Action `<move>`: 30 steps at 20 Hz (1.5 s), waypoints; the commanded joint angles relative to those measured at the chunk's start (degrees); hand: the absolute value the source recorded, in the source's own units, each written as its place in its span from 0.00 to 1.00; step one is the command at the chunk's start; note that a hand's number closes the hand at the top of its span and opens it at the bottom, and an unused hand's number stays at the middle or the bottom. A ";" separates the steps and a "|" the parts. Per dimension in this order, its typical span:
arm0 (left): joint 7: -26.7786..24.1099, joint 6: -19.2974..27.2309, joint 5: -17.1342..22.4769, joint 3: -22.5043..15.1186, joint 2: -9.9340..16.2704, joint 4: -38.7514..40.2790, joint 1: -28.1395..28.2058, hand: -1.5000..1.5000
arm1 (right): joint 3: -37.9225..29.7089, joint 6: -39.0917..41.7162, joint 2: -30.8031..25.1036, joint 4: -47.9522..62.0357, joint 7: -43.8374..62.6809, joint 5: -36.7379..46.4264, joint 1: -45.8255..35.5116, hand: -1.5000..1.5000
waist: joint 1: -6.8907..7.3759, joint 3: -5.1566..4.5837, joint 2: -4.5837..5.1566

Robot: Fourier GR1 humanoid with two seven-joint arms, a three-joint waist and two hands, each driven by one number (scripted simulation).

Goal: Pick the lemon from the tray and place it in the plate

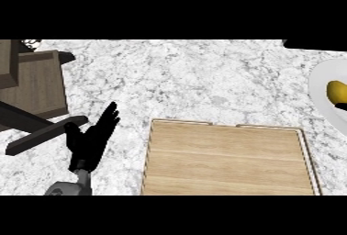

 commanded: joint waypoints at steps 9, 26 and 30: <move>1.44 0.24 0.19 0.21 -0.18 0.80 1.71 0.50 | -5.58 21.34 -7.86 7.00 -1.98 -5.07 1.94 0.00 | -1.72 -0.15 0.21; 0.19 0.21 0.41 1.31 -0.01 1.39 3.79 0.50 | -1.27 31.66 -13.91 -0.41 -10.33 -1.56 15.41 0.00 | -4.69 -0.02 -0.47; -0.69 0.15 0.75 2.93 0.88 1.92 3.65 0.50 | -0.74 31.47 -14.49 -1.25 -11.52 -1.39 17.25 0.00 | -4.47 -0.13 -0.59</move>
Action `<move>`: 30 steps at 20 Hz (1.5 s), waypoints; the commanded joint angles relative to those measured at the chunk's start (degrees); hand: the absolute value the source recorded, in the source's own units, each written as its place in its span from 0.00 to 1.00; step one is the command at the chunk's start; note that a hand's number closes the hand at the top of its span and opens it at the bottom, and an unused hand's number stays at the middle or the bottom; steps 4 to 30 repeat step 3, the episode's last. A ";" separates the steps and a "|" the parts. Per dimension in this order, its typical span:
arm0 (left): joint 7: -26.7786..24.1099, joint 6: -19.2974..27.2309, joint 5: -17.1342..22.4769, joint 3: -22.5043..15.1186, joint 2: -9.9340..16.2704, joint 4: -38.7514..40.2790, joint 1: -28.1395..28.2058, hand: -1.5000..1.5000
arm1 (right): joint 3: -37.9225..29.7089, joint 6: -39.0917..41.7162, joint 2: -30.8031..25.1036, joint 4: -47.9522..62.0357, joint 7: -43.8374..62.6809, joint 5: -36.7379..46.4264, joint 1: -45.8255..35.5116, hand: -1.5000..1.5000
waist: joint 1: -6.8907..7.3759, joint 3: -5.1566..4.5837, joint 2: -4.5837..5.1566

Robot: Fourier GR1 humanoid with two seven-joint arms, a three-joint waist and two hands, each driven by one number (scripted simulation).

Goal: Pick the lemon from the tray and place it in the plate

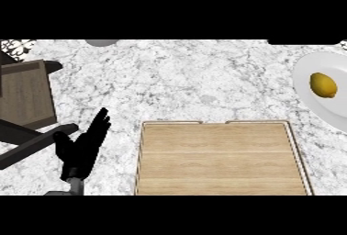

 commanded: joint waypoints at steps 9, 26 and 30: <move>2.48 -0.17 0.45 0.01 0.34 0.77 1.86 0.50 | 0.22 9.17 -0.98 0.30 -10.13 -0.15 4.00 0.00 | 0.17 -0.23 0.12; 2.48 -0.17 0.45 0.01 0.34 0.77 1.86 0.50 | 0.22 9.17 -0.98 0.30 -10.13 -0.15 4.00 0.00 | 0.17 -0.23 0.12; 2.48 -0.17 0.45 0.01 0.34 0.77 1.86 0.50 | 0.22 9.17 -0.98 0.30 -10.13 -0.15 4.00 0.00 | 0.17 -0.23 0.12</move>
